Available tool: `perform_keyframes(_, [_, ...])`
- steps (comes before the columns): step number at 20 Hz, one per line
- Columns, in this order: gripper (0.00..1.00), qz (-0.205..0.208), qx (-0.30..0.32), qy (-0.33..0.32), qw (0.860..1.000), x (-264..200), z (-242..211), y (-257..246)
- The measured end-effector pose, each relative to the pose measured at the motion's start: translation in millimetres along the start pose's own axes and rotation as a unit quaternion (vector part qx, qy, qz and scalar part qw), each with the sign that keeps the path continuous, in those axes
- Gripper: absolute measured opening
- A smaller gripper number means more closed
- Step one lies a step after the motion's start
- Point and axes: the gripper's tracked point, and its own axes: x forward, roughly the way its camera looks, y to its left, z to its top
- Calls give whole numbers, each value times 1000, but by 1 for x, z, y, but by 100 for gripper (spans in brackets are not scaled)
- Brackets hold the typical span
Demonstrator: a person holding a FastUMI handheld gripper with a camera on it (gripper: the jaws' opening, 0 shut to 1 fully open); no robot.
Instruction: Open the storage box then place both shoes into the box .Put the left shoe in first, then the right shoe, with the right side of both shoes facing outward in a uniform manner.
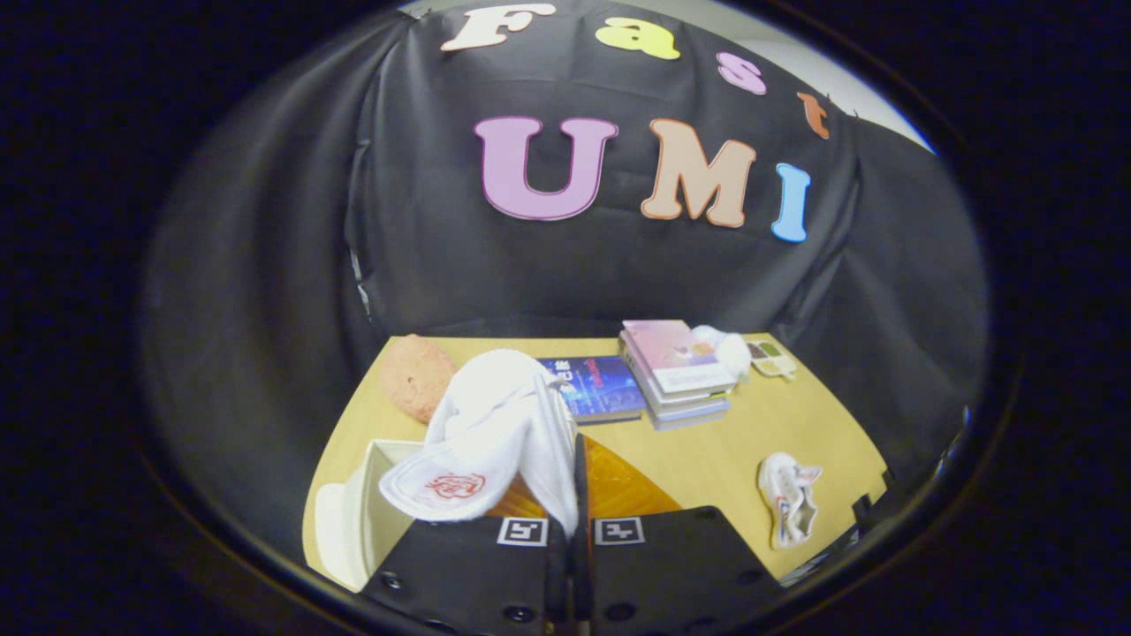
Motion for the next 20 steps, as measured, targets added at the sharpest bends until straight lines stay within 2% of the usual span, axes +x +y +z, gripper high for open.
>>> perform_keyframes(8, [5,12,-14,77,997,7,-68,56])
perform_keyframes(14, [5,16,29,107,994,11,-81,67])
perform_keyframes(20, [7,21,5,99,995,8,-86,68])
